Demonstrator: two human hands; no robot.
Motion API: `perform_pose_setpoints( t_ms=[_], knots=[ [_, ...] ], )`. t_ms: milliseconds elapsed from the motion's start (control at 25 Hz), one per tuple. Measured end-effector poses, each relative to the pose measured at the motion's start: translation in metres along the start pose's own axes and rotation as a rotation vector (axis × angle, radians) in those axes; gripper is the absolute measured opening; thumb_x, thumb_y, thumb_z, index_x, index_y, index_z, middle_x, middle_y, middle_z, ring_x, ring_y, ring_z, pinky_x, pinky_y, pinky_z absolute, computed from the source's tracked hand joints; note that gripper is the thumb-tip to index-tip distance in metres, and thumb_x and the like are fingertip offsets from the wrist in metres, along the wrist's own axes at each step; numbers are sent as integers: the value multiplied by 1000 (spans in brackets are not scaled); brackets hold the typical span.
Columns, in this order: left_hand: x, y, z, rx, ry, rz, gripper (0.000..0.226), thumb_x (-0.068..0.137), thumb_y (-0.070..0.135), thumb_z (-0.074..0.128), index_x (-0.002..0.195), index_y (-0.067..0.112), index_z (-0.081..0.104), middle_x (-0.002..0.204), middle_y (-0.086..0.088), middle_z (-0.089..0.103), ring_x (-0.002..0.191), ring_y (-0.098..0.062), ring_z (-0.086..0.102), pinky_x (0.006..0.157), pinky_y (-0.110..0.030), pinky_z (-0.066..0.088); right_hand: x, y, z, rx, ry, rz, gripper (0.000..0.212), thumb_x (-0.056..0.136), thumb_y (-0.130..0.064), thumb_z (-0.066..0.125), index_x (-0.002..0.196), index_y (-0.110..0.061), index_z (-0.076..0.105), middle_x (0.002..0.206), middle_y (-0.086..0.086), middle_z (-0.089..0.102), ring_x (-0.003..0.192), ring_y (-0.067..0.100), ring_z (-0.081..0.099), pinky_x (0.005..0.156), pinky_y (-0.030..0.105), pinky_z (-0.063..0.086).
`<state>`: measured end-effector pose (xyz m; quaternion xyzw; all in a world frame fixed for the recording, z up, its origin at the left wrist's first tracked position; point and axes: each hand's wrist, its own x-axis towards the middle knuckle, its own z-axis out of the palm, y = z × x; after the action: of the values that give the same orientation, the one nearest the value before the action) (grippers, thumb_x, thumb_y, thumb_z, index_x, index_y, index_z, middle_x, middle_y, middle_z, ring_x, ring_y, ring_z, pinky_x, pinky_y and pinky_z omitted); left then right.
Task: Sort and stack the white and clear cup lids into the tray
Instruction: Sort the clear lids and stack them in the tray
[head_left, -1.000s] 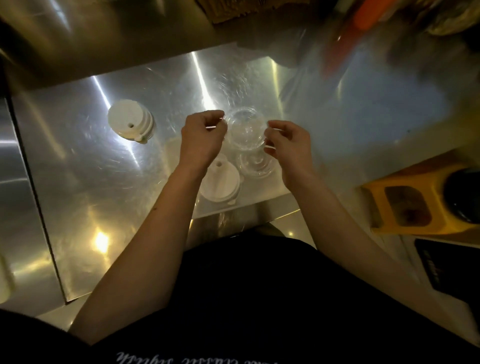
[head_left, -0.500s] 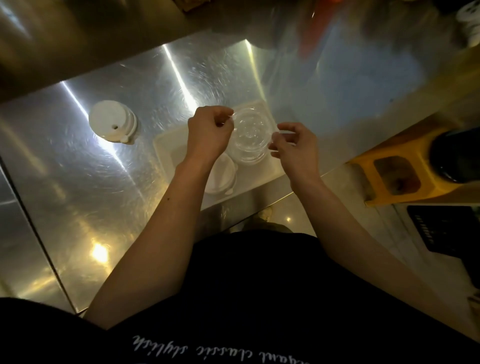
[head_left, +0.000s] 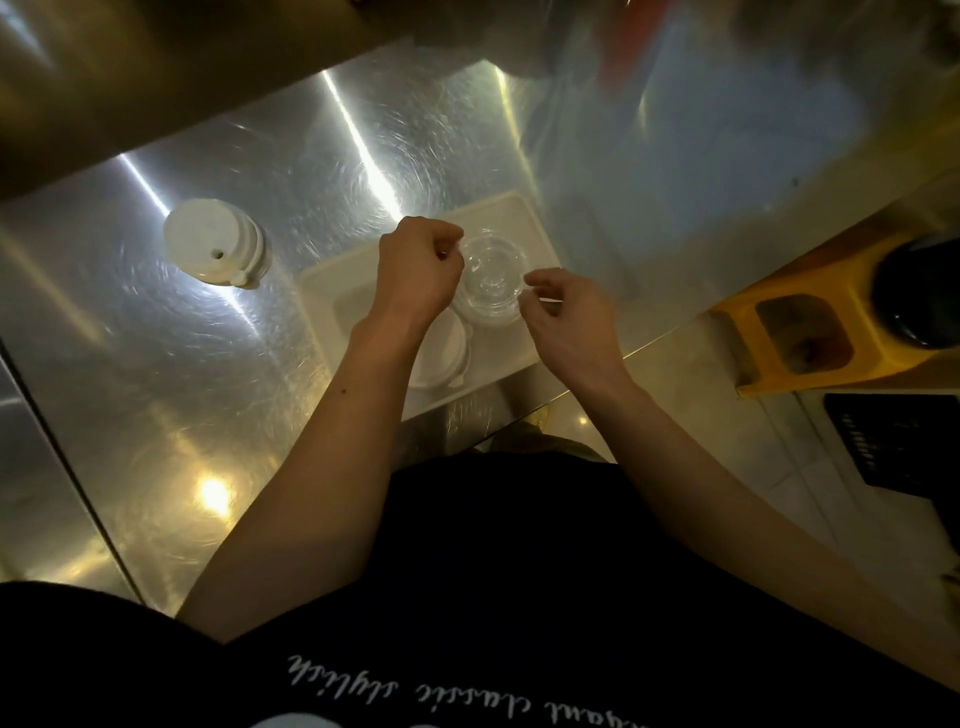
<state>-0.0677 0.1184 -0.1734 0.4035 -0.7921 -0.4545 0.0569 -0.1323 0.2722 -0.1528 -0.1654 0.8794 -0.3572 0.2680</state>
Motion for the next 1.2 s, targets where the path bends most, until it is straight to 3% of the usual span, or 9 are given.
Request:
perform_pose_setpoints(
  t_ms=[400, 720, 1200],
  knots=[
    [6, -11, 7, 99, -104, 16, 39, 85, 7, 59, 124, 9, 64, 123, -11, 68, 109, -20, 66, 95, -23, 46, 6, 0, 9, -209, -127, 10, 46, 89, -25, 59, 132, -9, 57, 135, 11, 61, 121, 26, 60, 103, 41, 48],
    [5, -7, 6, 103, -118, 30, 32, 86, 5, 58, 115, 10, 70, 116, -7, 72, 99, -19, 69, 92, -27, 50, 13, 0, 9, -241, -149, 44, 48, 88, -27, 60, 132, -9, 57, 134, 12, 61, 118, 27, 61, 99, 38, 48],
    [0, -7, 6, 41, -92, -14, 38, 85, 13, 63, 123, 11, 65, 119, -7, 69, 97, -18, 68, 92, -31, 53, 9, -2, 7, -220, -147, 51, 50, 88, -26, 61, 135, -11, 54, 137, 12, 58, 122, 27, 59, 99, 37, 48]
  ],
)
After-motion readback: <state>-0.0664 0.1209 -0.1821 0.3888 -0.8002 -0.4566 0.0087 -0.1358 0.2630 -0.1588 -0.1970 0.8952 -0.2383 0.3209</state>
